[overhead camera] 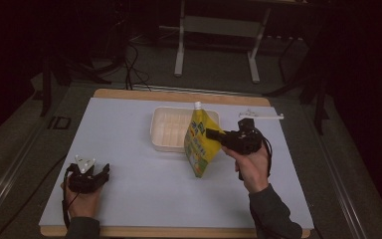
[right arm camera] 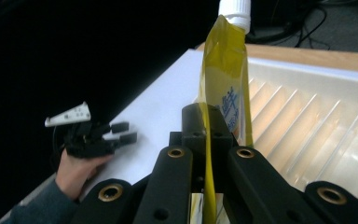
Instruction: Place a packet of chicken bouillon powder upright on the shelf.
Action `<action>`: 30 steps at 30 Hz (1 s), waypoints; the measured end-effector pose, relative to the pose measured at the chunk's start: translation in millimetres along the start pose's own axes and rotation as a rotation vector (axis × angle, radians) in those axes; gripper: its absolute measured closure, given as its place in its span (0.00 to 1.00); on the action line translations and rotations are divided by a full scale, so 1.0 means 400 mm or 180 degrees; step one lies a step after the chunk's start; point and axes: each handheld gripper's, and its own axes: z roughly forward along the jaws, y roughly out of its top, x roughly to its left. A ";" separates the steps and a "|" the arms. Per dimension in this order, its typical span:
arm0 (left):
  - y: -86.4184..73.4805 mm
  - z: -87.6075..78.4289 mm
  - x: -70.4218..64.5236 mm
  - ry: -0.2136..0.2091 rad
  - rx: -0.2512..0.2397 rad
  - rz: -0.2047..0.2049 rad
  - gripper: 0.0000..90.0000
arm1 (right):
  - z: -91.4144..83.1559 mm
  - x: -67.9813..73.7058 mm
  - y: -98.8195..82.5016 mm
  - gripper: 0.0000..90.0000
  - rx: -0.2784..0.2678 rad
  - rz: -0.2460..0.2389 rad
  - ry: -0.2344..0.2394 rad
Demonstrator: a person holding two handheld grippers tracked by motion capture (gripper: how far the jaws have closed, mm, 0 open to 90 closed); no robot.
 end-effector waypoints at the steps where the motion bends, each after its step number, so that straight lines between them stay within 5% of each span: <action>1: 0.000 0.000 0.000 -0.0001 0.0001 -0.0001 0.49 | -0.002 -0.001 0.005 1.00 -0.0031 0.0016 -0.0005; 30: 0.000 0.000 -0.001 -0.0006 -0.0016 -0.0004 0.49 | 0.037 -0.047 0.066 1.00 -0.0426 0.0172 -0.0393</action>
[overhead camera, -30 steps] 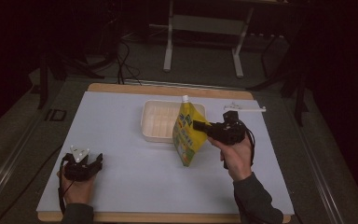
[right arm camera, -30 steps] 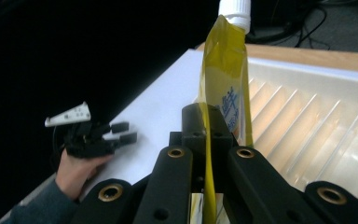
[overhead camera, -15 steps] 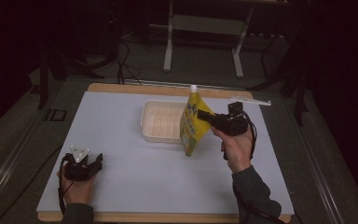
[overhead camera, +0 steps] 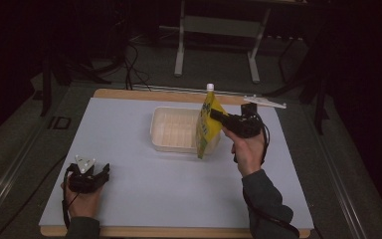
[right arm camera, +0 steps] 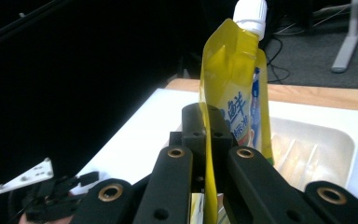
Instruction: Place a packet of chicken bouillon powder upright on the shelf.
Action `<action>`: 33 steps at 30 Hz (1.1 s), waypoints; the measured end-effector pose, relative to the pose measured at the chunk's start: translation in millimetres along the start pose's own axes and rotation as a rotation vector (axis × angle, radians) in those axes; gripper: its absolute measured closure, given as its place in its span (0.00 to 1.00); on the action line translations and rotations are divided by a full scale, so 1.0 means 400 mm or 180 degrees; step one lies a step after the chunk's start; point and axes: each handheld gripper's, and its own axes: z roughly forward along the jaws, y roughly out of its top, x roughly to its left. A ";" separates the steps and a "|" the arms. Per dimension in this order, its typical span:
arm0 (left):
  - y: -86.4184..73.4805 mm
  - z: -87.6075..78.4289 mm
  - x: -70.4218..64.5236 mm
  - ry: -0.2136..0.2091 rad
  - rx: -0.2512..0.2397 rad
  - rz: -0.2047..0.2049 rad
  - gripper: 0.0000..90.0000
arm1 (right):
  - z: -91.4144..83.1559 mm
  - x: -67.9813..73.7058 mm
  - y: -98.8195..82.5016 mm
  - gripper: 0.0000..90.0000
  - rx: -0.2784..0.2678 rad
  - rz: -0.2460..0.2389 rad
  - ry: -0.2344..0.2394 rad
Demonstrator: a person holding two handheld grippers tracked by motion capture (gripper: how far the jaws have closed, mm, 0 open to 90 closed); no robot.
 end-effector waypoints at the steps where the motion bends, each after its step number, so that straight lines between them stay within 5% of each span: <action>1: 0.000 0.000 0.000 0.0000 0.0001 0.0002 0.49 | 0.003 -0.001 0.001 1.00 -0.0004 0.0010 0.0003; 21: 0.000 0.001 0.001 -0.0010 -0.0011 -0.0013 0.49 | 0.087 -0.011 0.005 1.00 -0.0159 -0.0100 -0.0304; 28: 0.001 0.001 0.001 -0.0015 -0.0010 -0.0010 0.49 | 0.105 -0.013 -0.017 1.00 -0.0338 -0.0308 -0.0495; 33: 0.001 0.000 0.001 -0.0014 -0.0008 -0.0011 0.49 | 0.112 -0.016 -0.026 1.00 -0.0391 -0.0367 -0.0500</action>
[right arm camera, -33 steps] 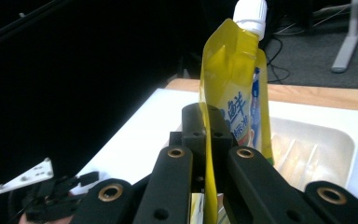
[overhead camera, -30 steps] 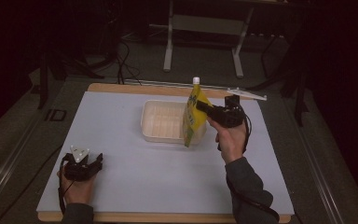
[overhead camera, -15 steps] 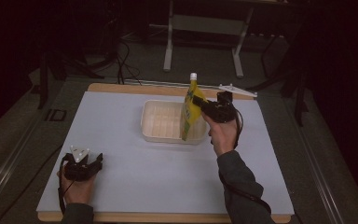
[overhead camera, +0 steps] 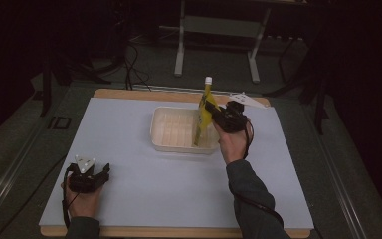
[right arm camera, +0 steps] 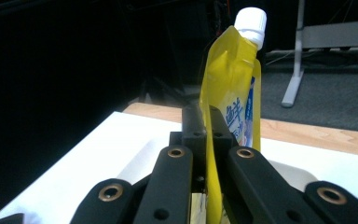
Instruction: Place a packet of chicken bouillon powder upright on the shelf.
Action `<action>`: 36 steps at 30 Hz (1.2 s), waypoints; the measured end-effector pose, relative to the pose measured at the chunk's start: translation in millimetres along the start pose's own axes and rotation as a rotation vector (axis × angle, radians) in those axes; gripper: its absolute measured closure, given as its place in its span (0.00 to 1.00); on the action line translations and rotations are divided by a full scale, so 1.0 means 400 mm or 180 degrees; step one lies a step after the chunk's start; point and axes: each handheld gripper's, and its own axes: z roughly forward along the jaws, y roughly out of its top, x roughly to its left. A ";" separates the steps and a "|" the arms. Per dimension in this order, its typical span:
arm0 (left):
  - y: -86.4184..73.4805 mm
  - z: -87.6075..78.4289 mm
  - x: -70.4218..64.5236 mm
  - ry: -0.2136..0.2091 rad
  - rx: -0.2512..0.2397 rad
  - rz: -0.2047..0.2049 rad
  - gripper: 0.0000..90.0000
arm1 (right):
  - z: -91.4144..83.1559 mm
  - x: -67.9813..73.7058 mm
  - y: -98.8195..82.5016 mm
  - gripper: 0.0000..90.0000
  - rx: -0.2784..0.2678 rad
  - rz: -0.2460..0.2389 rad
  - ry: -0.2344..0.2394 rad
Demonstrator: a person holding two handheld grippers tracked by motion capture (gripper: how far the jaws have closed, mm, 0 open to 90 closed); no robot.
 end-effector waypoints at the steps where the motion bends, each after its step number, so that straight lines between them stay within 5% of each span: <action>1: 0.000 0.000 0.000 0.0000 -0.0002 -0.0002 0.49 | 0.005 0.001 -0.005 1.00 -0.0004 -0.0042 -0.0004; 11: 0.000 -0.001 0.000 -0.0006 -0.0002 0.0000 0.49 | 0.019 0.005 -0.012 1.00 0.0042 -0.0090 0.0016; 36: 0.000 -0.001 0.000 -0.0005 -0.0002 -0.0002 0.49 | 0.050 -0.013 -0.014 1.00 0.0296 0.0182 0.0032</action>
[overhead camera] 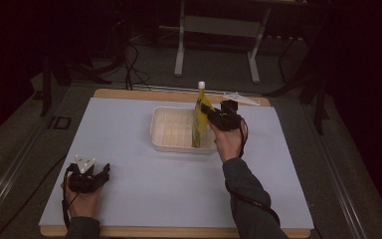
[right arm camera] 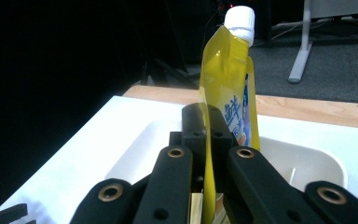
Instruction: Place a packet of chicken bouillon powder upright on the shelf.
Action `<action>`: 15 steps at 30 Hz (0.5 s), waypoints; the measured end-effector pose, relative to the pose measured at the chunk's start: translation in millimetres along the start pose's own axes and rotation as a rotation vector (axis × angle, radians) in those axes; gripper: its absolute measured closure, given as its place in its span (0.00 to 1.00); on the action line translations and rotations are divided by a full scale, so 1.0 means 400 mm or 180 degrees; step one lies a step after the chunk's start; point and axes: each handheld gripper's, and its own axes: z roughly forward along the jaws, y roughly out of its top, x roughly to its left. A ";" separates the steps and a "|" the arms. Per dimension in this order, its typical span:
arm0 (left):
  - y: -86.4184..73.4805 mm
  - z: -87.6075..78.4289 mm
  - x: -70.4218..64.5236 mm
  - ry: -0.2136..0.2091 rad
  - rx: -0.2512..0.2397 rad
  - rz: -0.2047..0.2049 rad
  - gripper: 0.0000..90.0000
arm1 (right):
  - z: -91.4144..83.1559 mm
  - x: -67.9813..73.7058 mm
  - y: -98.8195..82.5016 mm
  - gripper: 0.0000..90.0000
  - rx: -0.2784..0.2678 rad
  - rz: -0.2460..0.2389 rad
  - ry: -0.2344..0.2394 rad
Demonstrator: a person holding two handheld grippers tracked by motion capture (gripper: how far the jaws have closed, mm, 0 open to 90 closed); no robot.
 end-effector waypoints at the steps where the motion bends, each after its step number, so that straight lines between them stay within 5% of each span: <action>1: 0.000 0.000 0.000 0.0001 0.0000 0.0001 0.49 | 0.001 0.000 0.001 1.00 0.0005 0.0006 -0.0003; 15: 0.000 0.000 0.000 -0.0001 0.0000 0.0000 0.49 | 0.024 -0.012 0.005 1.00 0.0124 0.0130 -0.0084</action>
